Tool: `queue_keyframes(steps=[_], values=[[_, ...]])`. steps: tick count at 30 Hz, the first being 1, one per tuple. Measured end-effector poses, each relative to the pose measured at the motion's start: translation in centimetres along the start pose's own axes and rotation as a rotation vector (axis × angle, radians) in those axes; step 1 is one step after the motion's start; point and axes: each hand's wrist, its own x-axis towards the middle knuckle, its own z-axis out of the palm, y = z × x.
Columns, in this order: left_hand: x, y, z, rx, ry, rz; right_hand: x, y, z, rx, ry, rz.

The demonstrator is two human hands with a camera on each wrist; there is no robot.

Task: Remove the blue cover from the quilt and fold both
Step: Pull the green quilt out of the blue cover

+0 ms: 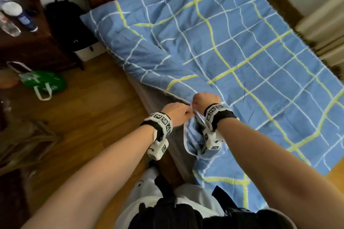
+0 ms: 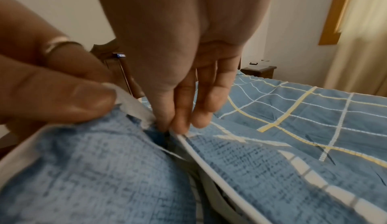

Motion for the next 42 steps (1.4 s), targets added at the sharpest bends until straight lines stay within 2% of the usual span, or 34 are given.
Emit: queue_keyframes(steps=[3,6,11,13,15,18,23,26,28,31,33,35,37,39,40,42], values=[[-0.5,-1.6,0.2,-0.028,0.013,-0.111,0.5,0.9,0.1,-0.075,0.028,0.021],[-0.5,-4.3,0.4,-0.029,0.012,-0.325,0.7,3.0,-0.1,-0.074,0.093,0.076],[-2.6,-9.1,2.6,0.076,-0.057,-0.728,0.7,9.0,-1.4,0.145,0.211,0.251],[-2.7,-9.0,3.2,0.064,-0.078,-0.811,0.2,11.4,-1.7,0.185,0.256,0.294],[-1.5,-7.6,3.2,0.049,-0.062,-0.832,-0.4,13.0,-1.7,0.217,0.271,0.302],[0.4,-5.4,2.7,0.0,-0.027,-0.814,-0.7,14.0,-1.7,0.288,0.296,0.272],[5.2,-4.7,1.6,-0.136,-0.079,-0.751,0.4,13.2,-1.1,0.41,0.435,0.224],[9.7,-2.7,0.4,-0.241,-0.064,-0.642,0.7,13.7,-0.5,0.5,0.471,0.191],[12.7,-1.1,-0.2,-0.273,-0.017,-0.567,0.9,14.4,-0.2,0.479,0.511,0.145],[16.6,-0.1,-0.4,-0.21,0.015,-0.454,1.0,15.2,0.2,0.43,0.598,0.101],[18.4,0.1,-0.5,-0.193,0.038,-0.384,0.9,15.7,0.2,0.408,0.602,0.138],[19.1,0.1,-0.9,-0.282,0.023,-0.319,1.0,16.3,0.2,0.387,0.544,0.264],[19.2,-0.7,-1.6,-0.329,0.021,-0.228,2.0,16.3,-0.5,0.397,0.354,0.432],[18.5,-2.3,-2.9,-0.31,0.012,-0.173,3.8,15.2,-1.6,0.431,0.227,0.499],[18.1,-3.2,-3.6,-0.289,0.002,-0.151,5.0,14.0,-2.2,0.452,0.21,0.456],[16.9,-5.1,-5.5,-0.227,-0.019,-0.101,8.1,10.5,-3.7,0.428,0.181,0.205]])
